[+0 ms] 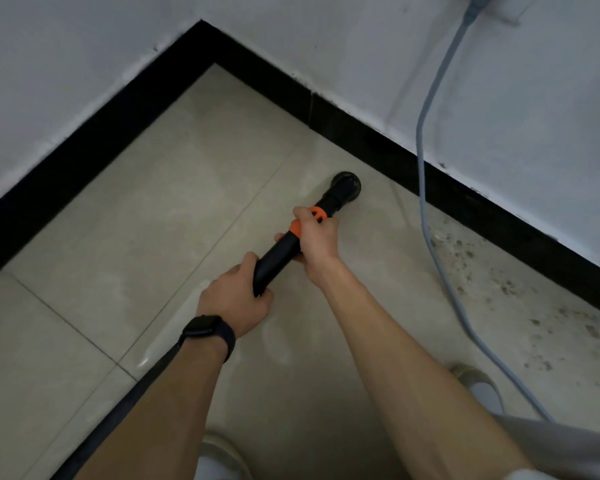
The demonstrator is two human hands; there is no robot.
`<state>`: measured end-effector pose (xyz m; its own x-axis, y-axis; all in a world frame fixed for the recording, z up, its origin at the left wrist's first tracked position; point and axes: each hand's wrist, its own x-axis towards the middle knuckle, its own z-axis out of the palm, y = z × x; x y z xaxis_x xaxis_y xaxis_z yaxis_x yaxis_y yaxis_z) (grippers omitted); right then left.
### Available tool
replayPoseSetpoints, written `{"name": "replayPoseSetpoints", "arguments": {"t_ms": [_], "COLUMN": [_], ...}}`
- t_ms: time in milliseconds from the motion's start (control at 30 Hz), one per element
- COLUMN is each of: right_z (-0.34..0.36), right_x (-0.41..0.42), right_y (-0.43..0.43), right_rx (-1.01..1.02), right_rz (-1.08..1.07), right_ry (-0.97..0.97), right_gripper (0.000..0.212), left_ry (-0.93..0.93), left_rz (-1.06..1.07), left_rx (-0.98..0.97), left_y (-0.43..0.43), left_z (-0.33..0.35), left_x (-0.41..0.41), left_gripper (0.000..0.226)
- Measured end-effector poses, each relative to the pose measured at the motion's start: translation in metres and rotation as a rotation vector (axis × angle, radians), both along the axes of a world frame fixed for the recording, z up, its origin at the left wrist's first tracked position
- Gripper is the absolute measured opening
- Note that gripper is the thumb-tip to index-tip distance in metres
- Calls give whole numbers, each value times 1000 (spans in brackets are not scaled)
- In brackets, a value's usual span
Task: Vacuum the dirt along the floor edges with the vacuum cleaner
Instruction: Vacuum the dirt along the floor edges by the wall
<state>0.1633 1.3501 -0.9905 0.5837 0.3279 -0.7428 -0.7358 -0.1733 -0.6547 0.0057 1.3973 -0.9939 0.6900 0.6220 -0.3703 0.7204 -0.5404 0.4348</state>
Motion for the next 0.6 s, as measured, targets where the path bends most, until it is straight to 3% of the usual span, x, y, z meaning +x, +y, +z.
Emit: {"name": "replayPoseSetpoints", "arguments": {"t_ms": [200, 333, 400, 533, 600], "right_z": [1, 31, 60, 145, 199], "right_x": [29, 40, 39, 11, -13], "right_y": [41, 79, 98, 132, 142], "right_rx": [10, 41, 52, 146, 193], "right_rz": [127, 222, 227, 82, 102], "right_ry": [15, 149, 231, 406, 435], "right_gripper": [46, 21, 20, 35, 26], "left_ry": [52, 148, 175, 130, 174], "left_rz": [177, 237, 232, 299, 335], "left_rx": [-325, -628, -705, -650, -516], "left_y": [28, 67, 89, 121, 120], "left_z": [18, 73, 114, 213, 262], "left_x": [12, 16, 16, -9, -32], "left_gripper": [26, 30, 36, 39, 39]}}
